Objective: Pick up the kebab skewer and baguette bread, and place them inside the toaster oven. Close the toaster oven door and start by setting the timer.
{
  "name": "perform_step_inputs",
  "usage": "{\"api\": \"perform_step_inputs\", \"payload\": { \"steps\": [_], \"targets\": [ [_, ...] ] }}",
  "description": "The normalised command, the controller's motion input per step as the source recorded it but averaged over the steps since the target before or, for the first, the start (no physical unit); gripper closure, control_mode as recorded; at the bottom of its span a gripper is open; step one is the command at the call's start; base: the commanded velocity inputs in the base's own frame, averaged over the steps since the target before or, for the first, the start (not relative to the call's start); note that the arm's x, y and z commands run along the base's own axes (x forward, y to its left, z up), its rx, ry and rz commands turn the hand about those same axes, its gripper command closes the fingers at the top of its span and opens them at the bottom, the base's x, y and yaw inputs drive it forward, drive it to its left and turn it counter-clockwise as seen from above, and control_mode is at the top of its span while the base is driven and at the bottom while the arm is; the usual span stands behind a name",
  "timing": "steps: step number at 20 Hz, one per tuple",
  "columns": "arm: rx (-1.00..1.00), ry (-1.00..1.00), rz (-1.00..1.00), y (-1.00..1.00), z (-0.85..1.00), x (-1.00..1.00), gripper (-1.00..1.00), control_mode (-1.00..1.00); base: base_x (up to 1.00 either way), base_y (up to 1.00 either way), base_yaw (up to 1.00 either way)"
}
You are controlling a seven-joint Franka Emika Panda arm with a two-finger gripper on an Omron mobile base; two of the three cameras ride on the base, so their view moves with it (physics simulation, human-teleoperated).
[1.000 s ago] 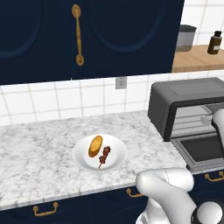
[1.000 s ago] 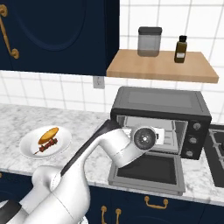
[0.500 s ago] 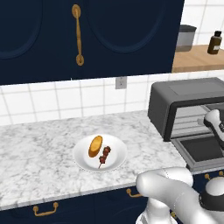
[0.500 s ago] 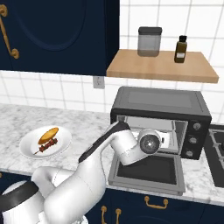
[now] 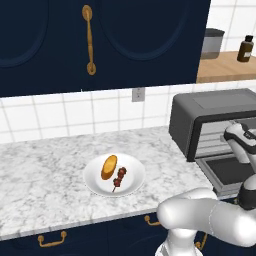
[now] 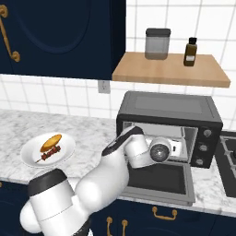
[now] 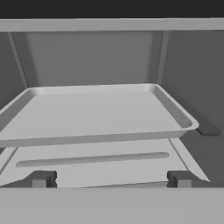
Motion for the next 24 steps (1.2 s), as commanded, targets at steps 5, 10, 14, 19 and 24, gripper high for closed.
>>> {"api": "perform_step_inputs", "payload": {
  "steps": [5, 10, 14, 19, 24],
  "targets": [
    [0.02, 0.00, -0.02, -0.15, 0.00, 0.51, -1.00, -1.00, 0.00, 0.00, 0.00],
    [0.00, -0.03, 0.00, -0.01, 0.01, 0.03, -1.00, -1.00, 0.00, 0.00, 0.00],
    [0.01, -0.03, 0.00, 0.00, 0.10, 0.00, -1.00, -1.00, 0.00, 0.00, 0.00],
    [0.00, 0.00, 0.02, 0.05, 0.07, 0.04, -1.00, -1.00, 0.00, 0.00, 0.00],
    [0.01, 0.00, 0.07, 0.04, 0.00, 0.14, -1.00, -1.00, 0.00, 0.00, 0.00]
  ]
}}
